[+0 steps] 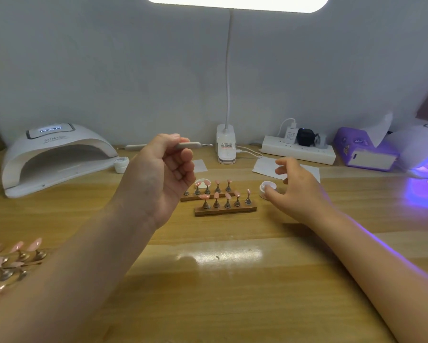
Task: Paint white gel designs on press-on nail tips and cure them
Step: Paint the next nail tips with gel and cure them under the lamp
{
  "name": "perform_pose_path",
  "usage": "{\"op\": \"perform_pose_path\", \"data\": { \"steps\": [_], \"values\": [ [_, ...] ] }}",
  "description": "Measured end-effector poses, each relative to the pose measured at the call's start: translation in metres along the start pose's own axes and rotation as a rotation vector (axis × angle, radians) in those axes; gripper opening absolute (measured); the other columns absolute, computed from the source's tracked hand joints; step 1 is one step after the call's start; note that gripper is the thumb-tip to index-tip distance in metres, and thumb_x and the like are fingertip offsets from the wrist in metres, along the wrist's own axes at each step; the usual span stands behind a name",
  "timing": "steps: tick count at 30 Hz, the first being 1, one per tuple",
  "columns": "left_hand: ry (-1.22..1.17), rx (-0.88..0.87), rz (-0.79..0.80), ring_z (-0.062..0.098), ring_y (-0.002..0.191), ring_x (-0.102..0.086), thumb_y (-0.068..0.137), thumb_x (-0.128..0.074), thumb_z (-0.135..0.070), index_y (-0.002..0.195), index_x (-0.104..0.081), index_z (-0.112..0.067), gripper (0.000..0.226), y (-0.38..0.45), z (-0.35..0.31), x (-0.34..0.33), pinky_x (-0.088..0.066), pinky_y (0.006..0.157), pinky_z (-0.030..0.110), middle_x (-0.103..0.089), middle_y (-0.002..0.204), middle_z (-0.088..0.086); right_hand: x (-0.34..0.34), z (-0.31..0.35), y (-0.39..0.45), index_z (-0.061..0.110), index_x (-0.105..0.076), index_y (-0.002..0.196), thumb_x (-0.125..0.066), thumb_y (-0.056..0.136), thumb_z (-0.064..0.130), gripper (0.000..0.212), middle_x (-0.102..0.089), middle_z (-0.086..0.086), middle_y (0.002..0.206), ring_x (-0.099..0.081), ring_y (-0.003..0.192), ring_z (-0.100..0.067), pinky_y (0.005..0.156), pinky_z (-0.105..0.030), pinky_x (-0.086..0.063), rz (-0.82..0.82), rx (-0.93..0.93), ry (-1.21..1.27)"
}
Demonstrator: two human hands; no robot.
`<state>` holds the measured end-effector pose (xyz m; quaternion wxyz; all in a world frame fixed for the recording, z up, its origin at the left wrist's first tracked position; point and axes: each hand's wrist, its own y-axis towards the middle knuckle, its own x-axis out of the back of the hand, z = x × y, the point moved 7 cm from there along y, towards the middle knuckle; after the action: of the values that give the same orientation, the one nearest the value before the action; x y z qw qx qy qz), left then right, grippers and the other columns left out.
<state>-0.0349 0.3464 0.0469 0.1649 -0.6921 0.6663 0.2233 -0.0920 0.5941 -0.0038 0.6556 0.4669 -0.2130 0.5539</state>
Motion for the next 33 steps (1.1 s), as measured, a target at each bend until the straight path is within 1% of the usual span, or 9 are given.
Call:
{"op": "perform_pose_path", "data": {
  "steps": [2, 5, 6, 8, 10, 14, 19, 25, 33],
  "values": [
    [-0.006, 0.004, -0.004, 0.009, 0.050, -0.053, 0.093, -0.048, -0.021, 0.075, -0.061, -0.015, 0.023, 0.000, 0.000, 0.001, -0.046, 0.053, 0.021, -0.055, 0.055, -0.003, 0.008, 0.013, -0.003, 0.020, -0.046, 0.125, -0.065, 0.084, 0.034, 0.047, -0.058, 0.005, 0.108, -0.052, 0.083, -0.009, 0.067, -0.026, -0.048, -0.099, 0.075, -0.007],
    [0.001, 0.001, -0.007, 0.009, 0.050, -0.052, 0.093, -0.047, -0.021, 0.075, -0.060, -0.015, 0.023, 0.001, 0.000, 0.002, -0.045, 0.054, 0.022, -0.055, 0.055, -0.003, 0.021, 0.042, -0.013, 0.020, -0.053, 0.090, -0.065, 0.084, 0.031, 0.018, -0.048, 0.010, 0.068, -0.046, 0.058, -0.011, 0.048, -0.023, -0.035, -0.215, 0.286, -0.020],
    [0.006, 0.000, -0.006, 0.009, 0.050, -0.052, 0.093, -0.047, -0.021, 0.075, -0.059, -0.015, 0.023, 0.002, 0.001, 0.002, -0.045, 0.054, 0.022, -0.055, 0.055, -0.003, 0.022, 0.053, -0.018, 0.019, -0.053, 0.081, -0.063, 0.086, 0.034, 0.019, -0.043, 0.013, 0.060, -0.042, 0.051, -0.009, 0.046, -0.022, -0.032, -0.214, 0.385, -0.029],
    [0.013, 0.000, -0.003, 0.009, 0.051, -0.053, 0.093, -0.048, -0.021, 0.075, -0.059, -0.015, 0.022, 0.003, 0.003, 0.003, -0.046, 0.053, 0.022, -0.055, 0.055, -0.003, 0.018, 0.072, -0.027, 0.016, -0.055, 0.069, -0.060, 0.088, 0.043, 0.034, -0.040, 0.014, 0.053, -0.038, 0.044, -0.010, 0.042, -0.023, -0.033, -0.170, 0.589, -0.110],
    [0.015, -0.001, -0.002, 0.009, 0.051, -0.053, 0.093, -0.049, -0.021, 0.074, -0.060, -0.015, 0.023, 0.005, 0.007, 0.006, -0.047, 0.052, 0.021, -0.055, 0.056, -0.003, 0.006, 0.080, -0.033, 0.015, -0.058, 0.066, -0.062, 0.087, 0.048, 0.040, -0.047, 0.008, 0.052, -0.044, 0.043, -0.015, 0.041, -0.026, -0.039, -0.110, 0.683, -0.212],
    [0.073, 0.015, -0.025, 0.008, 0.051, -0.053, 0.093, -0.052, -0.021, 0.075, -0.061, -0.016, 0.021, 0.012, 0.022, 0.018, -0.047, 0.052, 0.021, -0.055, 0.056, -0.003, -0.009, 0.072, -0.032, 0.016, -0.066, 0.075, -0.061, 0.087, 0.054, 0.040, -0.063, 0.002, 0.062, -0.057, 0.053, -0.019, 0.047, -0.031, -0.048, -0.026, 0.649, -0.346],
    [0.132, 0.097, -0.123, 0.009, 0.049, -0.053, 0.095, -0.052, -0.022, 0.077, -0.059, -0.015, 0.020, 0.019, 0.052, 0.045, -0.043, 0.058, 0.026, -0.056, 0.055, -0.002, -0.017, 0.066, -0.029, 0.019, -0.066, 0.088, -0.053, 0.091, 0.056, 0.039, -0.067, 0.001, 0.076, -0.059, 0.066, -0.018, 0.058, -0.034, -0.051, 0.049, 0.608, -0.381],
    [0.117, 0.145, -0.143, 0.010, 0.049, -0.054, 0.096, -0.052, -0.024, 0.079, -0.059, -0.016, 0.020, 0.025, 0.062, 0.059, -0.042, 0.056, 0.026, -0.056, 0.055, -0.002, -0.025, 0.059, -0.025, 0.024, -0.063, 0.098, -0.040, 0.096, 0.057, 0.040, -0.067, 0.005, 0.088, -0.059, 0.080, -0.016, 0.068, -0.034, -0.050, 0.090, 0.503, -0.438],
    [0.059, 0.165, -0.149, 0.009, 0.049, -0.055, 0.095, -0.051, -0.025, 0.080, -0.060, -0.016, 0.020, 0.027, 0.067, 0.064, -0.043, 0.057, 0.026, -0.056, 0.055, -0.003, -0.028, 0.064, -0.028, 0.024, -0.071, 0.096, -0.049, 0.094, 0.053, 0.036, -0.068, 0.006, 0.077, -0.060, 0.071, -0.012, 0.057, -0.026, -0.045, 0.025, 0.396, -0.312]
  ]
}}
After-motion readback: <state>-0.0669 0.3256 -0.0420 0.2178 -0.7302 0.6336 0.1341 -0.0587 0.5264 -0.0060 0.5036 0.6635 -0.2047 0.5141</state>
